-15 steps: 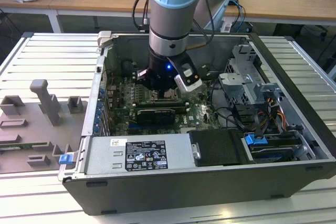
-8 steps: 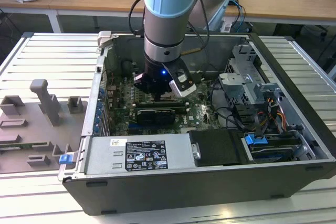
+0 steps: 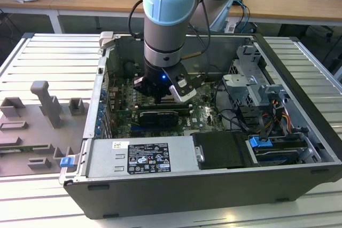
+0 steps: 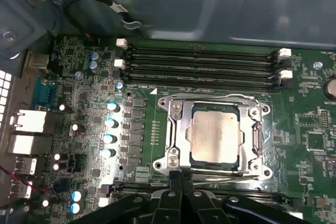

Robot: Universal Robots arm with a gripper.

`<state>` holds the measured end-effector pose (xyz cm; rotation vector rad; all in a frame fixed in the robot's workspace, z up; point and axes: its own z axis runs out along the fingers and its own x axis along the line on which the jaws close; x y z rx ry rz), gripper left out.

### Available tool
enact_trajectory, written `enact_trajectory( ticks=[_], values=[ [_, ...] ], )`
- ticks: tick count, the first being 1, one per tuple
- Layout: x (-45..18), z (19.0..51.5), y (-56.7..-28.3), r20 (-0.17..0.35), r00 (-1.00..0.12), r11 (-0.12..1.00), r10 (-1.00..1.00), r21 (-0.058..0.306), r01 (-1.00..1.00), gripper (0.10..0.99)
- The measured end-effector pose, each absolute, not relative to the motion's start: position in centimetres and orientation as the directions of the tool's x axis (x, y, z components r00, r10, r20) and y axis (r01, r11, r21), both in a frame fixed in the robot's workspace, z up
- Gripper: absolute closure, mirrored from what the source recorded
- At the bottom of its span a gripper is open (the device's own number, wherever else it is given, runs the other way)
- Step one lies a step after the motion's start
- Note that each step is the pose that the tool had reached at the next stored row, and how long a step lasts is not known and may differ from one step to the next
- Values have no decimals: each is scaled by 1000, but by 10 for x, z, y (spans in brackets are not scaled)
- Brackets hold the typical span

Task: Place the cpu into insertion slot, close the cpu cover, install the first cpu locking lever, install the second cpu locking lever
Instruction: 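Install the second cpu locking lever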

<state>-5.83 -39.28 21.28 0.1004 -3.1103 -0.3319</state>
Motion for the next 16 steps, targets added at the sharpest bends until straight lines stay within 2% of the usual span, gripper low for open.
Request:
enact_trajectory(
  ticks=[16],
  values=[
    [-70,203,-398,-1,-998,968,-65,244,-64,980]
  ],
)
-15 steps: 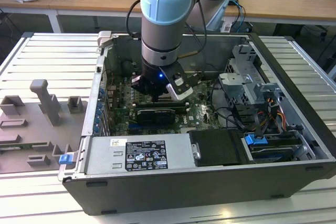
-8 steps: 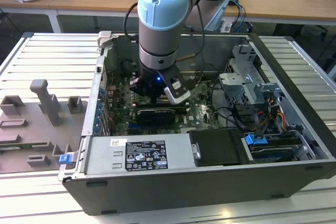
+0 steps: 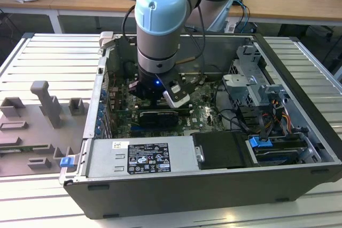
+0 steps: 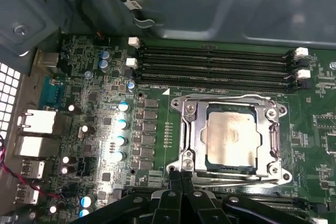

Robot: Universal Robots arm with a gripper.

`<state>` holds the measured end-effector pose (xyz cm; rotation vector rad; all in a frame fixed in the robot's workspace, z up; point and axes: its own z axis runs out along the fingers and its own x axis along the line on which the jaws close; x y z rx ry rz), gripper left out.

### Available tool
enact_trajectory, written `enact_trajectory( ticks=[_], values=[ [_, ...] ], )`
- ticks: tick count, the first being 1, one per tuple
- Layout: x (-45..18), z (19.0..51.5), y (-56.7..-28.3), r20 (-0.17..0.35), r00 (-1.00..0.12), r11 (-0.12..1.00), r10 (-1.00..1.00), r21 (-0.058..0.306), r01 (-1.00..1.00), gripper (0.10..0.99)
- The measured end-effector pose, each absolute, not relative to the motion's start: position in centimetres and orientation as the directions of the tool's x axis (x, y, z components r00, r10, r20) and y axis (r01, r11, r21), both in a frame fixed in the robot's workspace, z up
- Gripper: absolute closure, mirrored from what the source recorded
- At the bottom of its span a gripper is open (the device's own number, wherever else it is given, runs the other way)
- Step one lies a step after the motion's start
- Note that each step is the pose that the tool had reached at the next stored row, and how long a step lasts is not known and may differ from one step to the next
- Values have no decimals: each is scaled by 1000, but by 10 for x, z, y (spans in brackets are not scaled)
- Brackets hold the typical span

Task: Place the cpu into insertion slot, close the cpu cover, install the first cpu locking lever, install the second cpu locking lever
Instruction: 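Install the second cpu locking lever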

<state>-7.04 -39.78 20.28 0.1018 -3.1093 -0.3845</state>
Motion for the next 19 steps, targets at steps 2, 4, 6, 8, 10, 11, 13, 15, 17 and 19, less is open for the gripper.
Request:
enact_trajectory(
  ticks=[2,4,6,8,10,11,13,15,17,19],
  values=[
    [-70,202,-398,-1,-998,968,-65,244,-64,980],
    [-71,201,-398,-1,-998,967,-65,246,-63,980],
    [-71,201,-398,-1,-998,967,-65,247,-63,980],
    [-71,200,-398,-1,-998,966,-65,251,-64,980],
    [-72,200,-398,-2,-998,965,-65,255,-63,980],
    [-73,199,-398,-3,-998,962,-65,264,-63,980],
    [-74,198,-398,-4,-998,957,-65,282,-64,980],
    [-74,197,-398,-5,-998,955,-65,289,-64,980],
    [-74,196,-398,-5,-998,953,-65,296,-64,980],
    [-74,196,-398,-6,-998,952,-65,300,-64,980]
  ],
)
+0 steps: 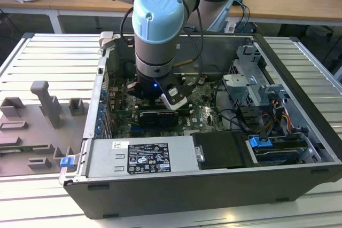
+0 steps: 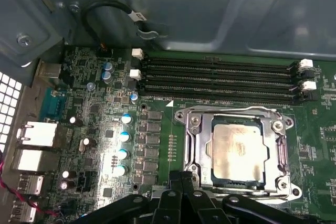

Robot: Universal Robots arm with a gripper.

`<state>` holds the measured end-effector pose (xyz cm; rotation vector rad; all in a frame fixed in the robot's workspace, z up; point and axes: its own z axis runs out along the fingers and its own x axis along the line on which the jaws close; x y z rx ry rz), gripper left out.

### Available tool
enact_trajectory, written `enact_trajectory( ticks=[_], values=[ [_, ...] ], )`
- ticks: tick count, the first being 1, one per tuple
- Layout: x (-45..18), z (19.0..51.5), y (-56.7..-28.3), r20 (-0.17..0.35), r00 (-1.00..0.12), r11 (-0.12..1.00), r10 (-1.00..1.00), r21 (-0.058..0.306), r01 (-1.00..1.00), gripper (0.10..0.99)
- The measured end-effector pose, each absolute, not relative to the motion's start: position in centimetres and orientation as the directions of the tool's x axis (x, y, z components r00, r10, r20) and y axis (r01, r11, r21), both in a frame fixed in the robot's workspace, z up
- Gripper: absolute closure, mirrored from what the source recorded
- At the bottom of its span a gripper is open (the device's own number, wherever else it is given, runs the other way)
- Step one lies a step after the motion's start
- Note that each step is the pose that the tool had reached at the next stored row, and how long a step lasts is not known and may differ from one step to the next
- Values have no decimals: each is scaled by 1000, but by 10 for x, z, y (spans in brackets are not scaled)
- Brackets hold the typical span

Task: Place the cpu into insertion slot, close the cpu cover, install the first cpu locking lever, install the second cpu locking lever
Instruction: 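Install the second cpu locking lever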

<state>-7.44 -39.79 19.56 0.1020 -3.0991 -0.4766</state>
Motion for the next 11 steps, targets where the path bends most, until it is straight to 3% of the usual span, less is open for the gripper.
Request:
enact_trajectory(
  ticks=[11],
  values=[
    [-74,213,-398,-6,-998,952,-65,301,-64,980]
  ],
)
